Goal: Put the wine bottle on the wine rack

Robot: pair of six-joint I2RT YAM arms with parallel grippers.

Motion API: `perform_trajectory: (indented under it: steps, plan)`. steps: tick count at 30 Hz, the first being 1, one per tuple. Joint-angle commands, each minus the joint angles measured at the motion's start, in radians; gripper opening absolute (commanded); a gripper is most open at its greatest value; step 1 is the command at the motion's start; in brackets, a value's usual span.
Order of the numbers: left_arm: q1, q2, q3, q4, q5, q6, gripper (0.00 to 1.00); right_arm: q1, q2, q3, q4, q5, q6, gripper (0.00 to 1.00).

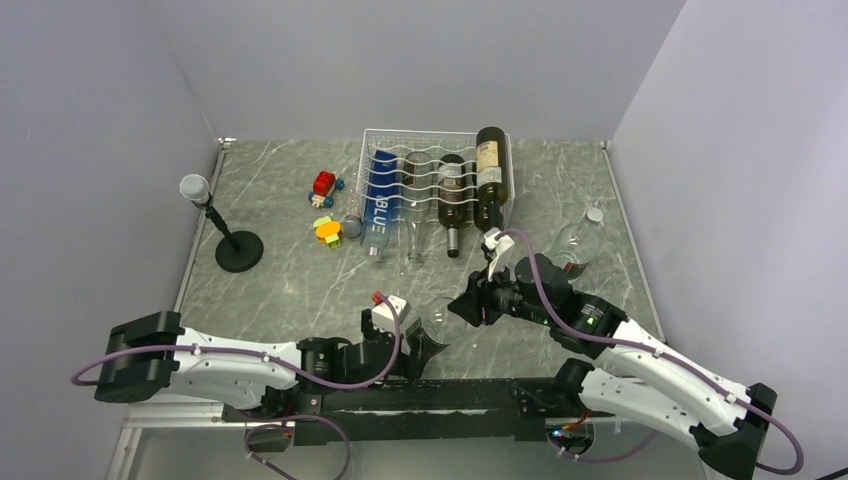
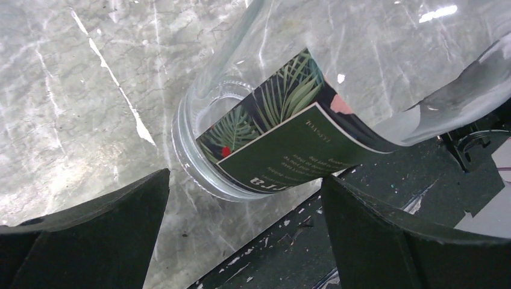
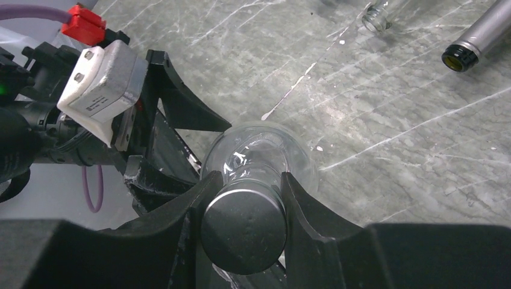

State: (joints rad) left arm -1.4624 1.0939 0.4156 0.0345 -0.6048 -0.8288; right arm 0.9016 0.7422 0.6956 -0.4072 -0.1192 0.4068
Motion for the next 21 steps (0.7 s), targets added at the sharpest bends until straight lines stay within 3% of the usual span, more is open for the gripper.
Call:
perform_trajectory:
  steps: [1,7,12,16,21]
  plan:
    - [0.044,0.016,0.026,0.092,0.01,0.002,0.99,0.012,-0.002,-0.017,-0.021,-0.173,0.066,0.0]
    - [0.08,0.019,0.041,0.091,0.021,0.032,0.99,0.013,0.033,0.047,-0.13,-0.165,0.058,0.0]
    - [0.088,0.025,0.045,0.089,0.016,0.046,0.99,0.012,0.061,0.148,-0.237,-0.149,0.019,0.11]
    - [0.097,0.022,0.04,0.094,0.017,0.05,0.99,0.014,0.109,0.21,-0.281,-0.17,0.006,0.02]
    - [0.118,0.021,0.04,0.104,0.012,0.048,0.99,0.024,0.158,0.225,-0.355,-0.18,-0.006,0.0]
